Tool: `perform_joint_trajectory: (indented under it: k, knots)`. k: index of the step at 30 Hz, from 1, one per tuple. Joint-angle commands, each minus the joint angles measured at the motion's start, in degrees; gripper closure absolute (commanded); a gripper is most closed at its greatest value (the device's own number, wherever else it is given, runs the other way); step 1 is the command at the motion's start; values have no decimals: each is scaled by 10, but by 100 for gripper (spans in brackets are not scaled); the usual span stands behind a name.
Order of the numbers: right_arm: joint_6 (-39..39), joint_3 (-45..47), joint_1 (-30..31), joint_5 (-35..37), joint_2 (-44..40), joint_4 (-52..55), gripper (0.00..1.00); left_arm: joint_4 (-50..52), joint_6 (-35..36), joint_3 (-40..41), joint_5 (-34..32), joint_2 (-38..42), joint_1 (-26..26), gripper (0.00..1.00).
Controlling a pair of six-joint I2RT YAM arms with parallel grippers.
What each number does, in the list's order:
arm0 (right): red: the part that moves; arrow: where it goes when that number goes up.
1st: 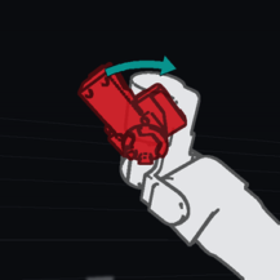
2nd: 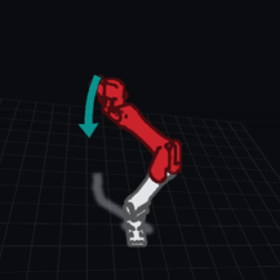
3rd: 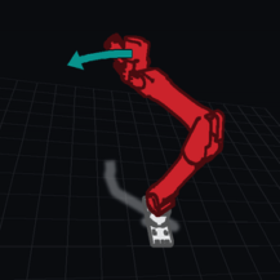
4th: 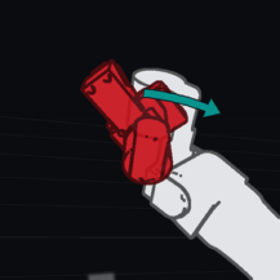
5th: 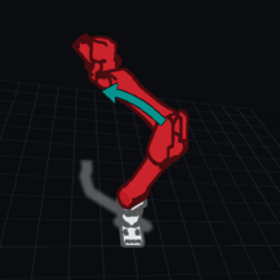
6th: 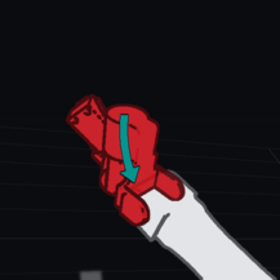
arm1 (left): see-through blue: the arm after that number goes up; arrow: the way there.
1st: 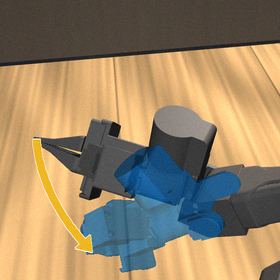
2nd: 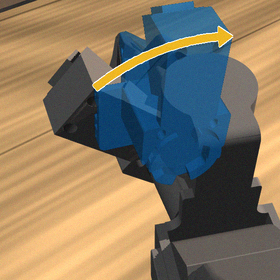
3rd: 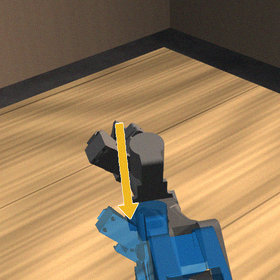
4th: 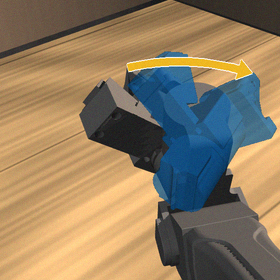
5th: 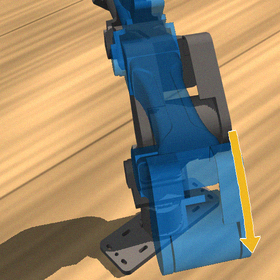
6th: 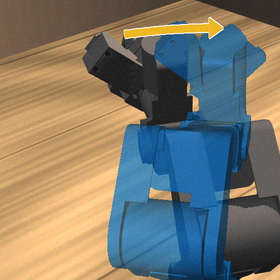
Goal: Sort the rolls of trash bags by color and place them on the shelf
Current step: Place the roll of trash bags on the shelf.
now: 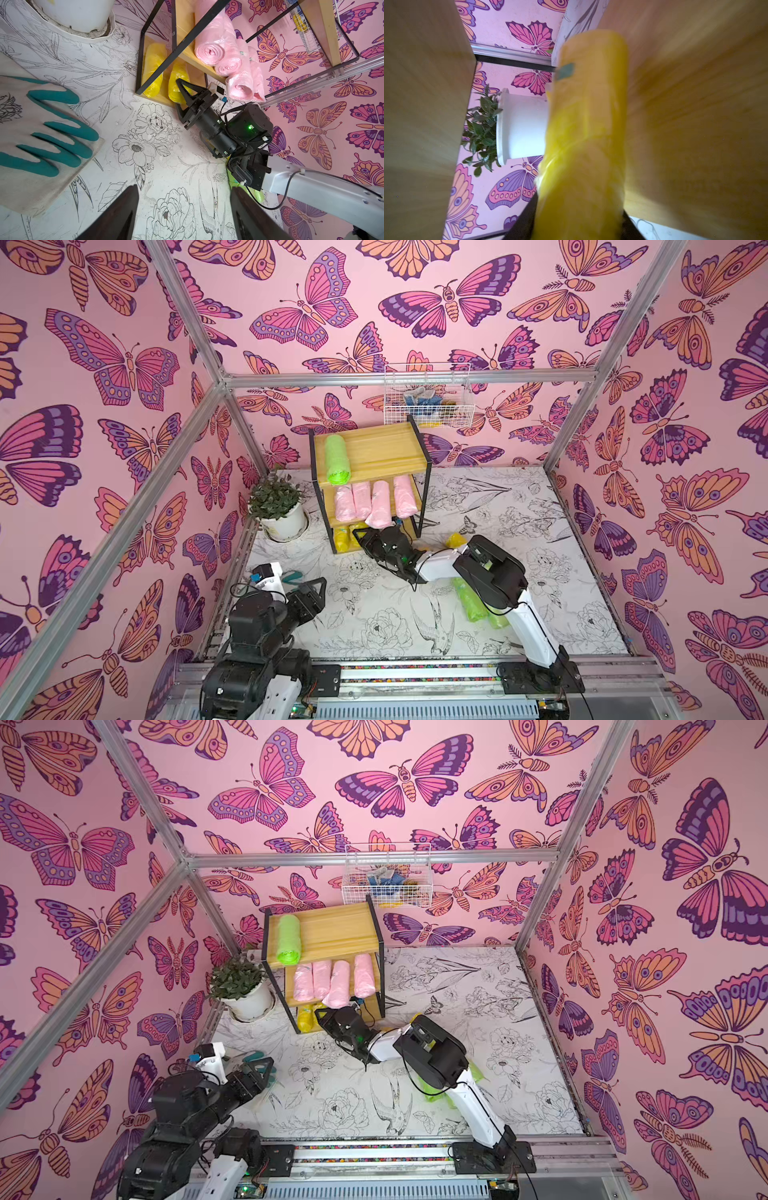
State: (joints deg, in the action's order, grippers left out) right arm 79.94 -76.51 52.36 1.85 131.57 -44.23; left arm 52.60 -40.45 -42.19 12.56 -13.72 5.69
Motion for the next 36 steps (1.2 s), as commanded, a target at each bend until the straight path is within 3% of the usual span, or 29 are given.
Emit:
perform_joint_trajectory:
  k: [1, 2, 3, 5, 12, 22, 27, 36]
  knots:
    - [7, -19, -2, -3, 1, 26, 45, 8, 12, 2, 0, -3, 2, 24]
    - [8, -21, -2, -6, 0, 34, 40, 8, 12, 3, 0, -2, 1, 24]
    - [6, -22, -2, -7, -2, 38, 30, 9, 11, 3, 0, -1, 1, 24]
    - [0, -20, -2, -7, -9, 48, 25, 9, 9, 1, 1, 0, 1, 24]
    - [-14, 11, -2, -17, -50, 69, 27, 13, 3, -6, 7, 0, 2, 24]
    - [-38, 162, 4, -52, -176, 101, 31, 43, -25, -3, 5, -29, 1, 24]
    - [-137, 197, 11, -68, -267, 245, 30, 56, -43, 5, 15, -50, 1, 26]
    - [-423, 164, 8, -20, -420, 586, 28, 57, -63, 7, 35, -52, 2, 27]
